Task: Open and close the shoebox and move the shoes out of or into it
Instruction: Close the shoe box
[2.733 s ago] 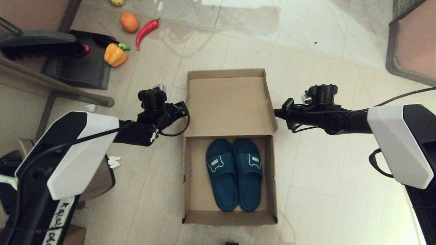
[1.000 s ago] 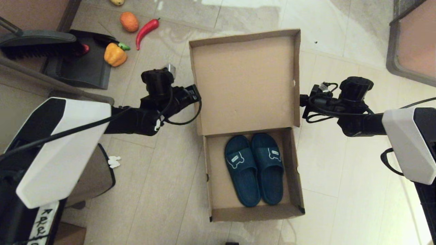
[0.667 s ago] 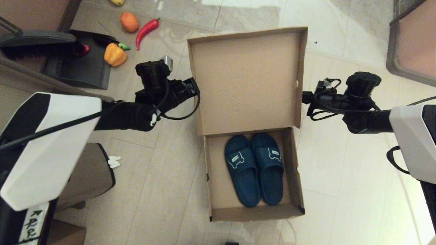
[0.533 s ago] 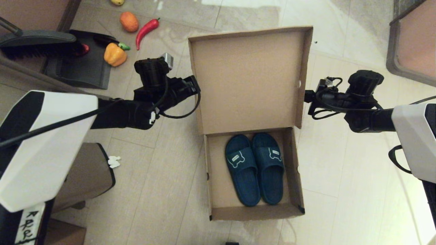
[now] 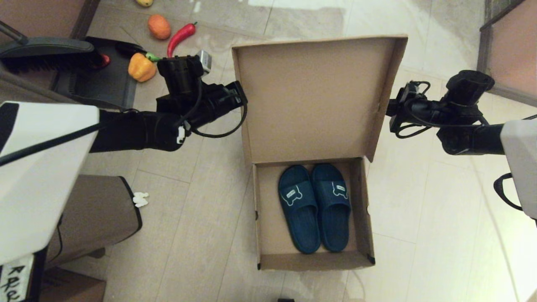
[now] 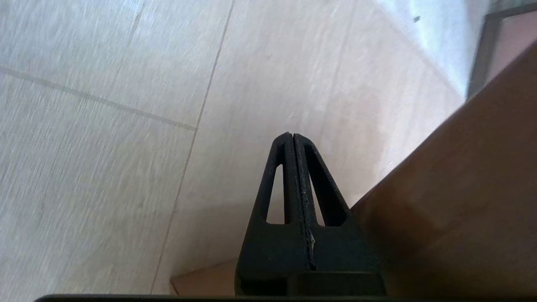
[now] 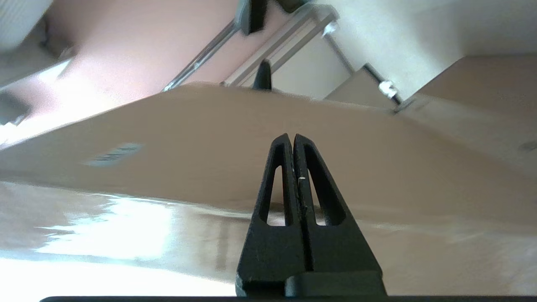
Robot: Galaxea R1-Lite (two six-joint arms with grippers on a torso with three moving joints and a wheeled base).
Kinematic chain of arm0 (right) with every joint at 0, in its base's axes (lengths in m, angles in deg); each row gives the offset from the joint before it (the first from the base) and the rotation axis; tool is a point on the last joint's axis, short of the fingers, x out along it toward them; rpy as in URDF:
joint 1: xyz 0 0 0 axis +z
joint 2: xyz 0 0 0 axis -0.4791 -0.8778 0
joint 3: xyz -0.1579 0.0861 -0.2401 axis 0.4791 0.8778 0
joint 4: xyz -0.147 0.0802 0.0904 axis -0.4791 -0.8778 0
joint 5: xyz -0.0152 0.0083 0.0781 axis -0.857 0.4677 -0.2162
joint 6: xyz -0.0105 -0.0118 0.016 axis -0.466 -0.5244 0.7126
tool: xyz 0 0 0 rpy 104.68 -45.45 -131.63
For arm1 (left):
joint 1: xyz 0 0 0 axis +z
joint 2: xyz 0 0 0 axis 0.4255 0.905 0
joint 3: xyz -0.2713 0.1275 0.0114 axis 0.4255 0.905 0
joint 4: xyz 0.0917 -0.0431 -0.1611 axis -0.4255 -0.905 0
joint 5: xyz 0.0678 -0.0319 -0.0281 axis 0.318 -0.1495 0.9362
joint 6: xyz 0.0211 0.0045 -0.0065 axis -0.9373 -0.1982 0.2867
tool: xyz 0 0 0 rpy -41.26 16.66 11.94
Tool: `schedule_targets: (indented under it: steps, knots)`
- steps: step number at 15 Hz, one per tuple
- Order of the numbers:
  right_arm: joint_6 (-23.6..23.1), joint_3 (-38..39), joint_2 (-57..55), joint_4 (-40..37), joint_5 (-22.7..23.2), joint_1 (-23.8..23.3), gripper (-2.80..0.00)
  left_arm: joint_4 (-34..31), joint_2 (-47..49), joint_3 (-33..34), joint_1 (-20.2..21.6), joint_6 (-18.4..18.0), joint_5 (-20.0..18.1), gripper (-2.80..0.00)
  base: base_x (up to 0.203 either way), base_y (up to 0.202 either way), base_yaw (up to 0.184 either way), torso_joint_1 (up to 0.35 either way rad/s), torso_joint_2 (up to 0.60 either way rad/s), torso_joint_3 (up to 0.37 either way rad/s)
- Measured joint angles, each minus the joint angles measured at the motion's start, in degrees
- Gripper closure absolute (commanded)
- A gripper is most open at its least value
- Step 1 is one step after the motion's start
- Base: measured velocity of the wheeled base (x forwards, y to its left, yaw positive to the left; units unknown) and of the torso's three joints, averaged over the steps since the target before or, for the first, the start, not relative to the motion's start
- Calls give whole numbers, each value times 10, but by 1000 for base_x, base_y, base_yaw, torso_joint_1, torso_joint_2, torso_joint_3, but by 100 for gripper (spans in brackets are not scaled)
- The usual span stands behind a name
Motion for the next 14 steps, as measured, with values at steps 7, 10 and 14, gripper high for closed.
schedule_targets:
  steps: [7, 10, 14]
  knots:
    - [92, 16, 47, 43, 79, -7, 0, -86, -54, 5, -15, 1, -6, 0, 0, 0, 0, 0, 0, 0]
    - [93, 66, 77, 44, 108, -6, 0, -90, -76, 34, -26, 1, -10, 0, 0, 0, 0, 0, 0, 0]
    - [93, 166, 122, 89, 137, -6, 0, -88, -109, 83, -31, 1, -11, 0, 0, 0, 0, 0, 0, 0]
